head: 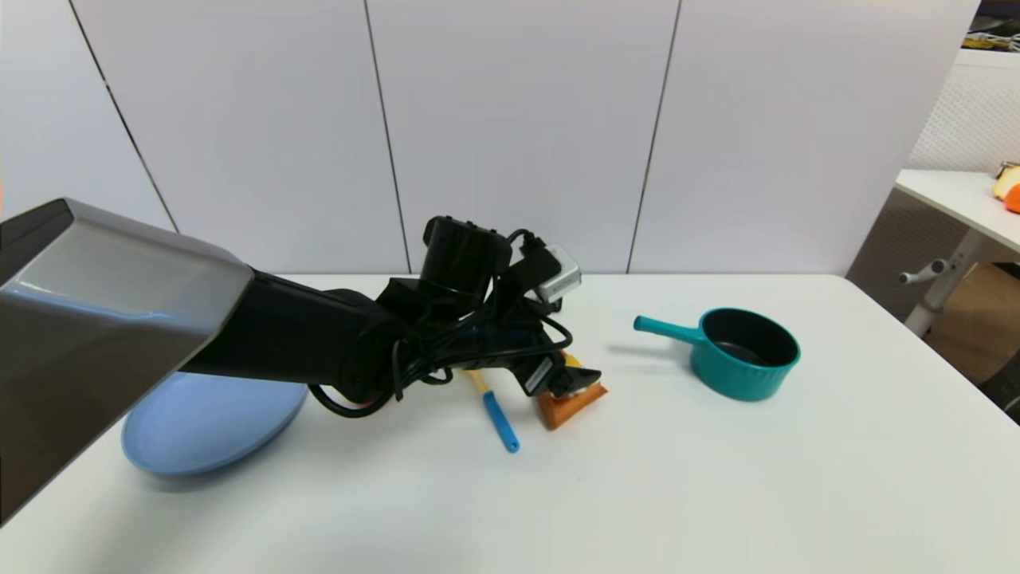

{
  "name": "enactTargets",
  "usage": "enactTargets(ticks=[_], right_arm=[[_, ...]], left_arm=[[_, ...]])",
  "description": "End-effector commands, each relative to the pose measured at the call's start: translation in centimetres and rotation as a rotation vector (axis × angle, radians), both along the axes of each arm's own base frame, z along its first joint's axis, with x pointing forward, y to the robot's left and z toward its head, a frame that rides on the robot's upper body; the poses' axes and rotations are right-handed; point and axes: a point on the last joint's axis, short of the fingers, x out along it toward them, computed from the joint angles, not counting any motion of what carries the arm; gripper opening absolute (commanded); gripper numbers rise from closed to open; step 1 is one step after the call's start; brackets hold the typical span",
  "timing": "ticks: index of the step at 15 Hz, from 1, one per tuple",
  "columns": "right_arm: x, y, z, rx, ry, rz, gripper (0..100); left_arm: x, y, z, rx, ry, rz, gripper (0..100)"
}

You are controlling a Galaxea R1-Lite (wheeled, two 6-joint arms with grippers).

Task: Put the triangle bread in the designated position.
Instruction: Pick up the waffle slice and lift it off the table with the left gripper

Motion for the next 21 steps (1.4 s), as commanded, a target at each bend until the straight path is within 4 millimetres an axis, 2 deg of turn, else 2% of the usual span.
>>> enactTargets(ticks=[1, 4, 7, 11, 15, 21], right_arm=[[0.0, 0.0, 0.0, -0.001, 0.003, 0.0, 100], [0.0, 0.0, 0.0, -0.001, 0.003, 0.0, 100], [0.0, 0.0, 0.0, -0.001, 0.003, 0.0, 100], [0.0, 0.0, 0.0, -0.001, 0.003, 0.0, 100], [0.0, 0.0, 0.0, -0.001, 0.003, 0.0, 100], [0.0, 0.0, 0.0, -0.001, 0.003, 0.0, 100]], left_arm=[[-0.2, 0.0, -0.6, -0.025, 0.04, 0.065, 100], [-0.4, 0.0, -0.8, -0.027, 0.061, 0.071, 100], [-0.8, 0.1, 0.4, -0.045, 0.039, 0.065, 100], [-1.0, -0.2, 0.5, -0.069, 0.065, 0.07, 100], [-0.8, -0.4, 0.1, -0.08, 0.098, 0.086, 100], [-1.3, 0.1, -1.1, -0.007, 0.218, 0.105, 100]])
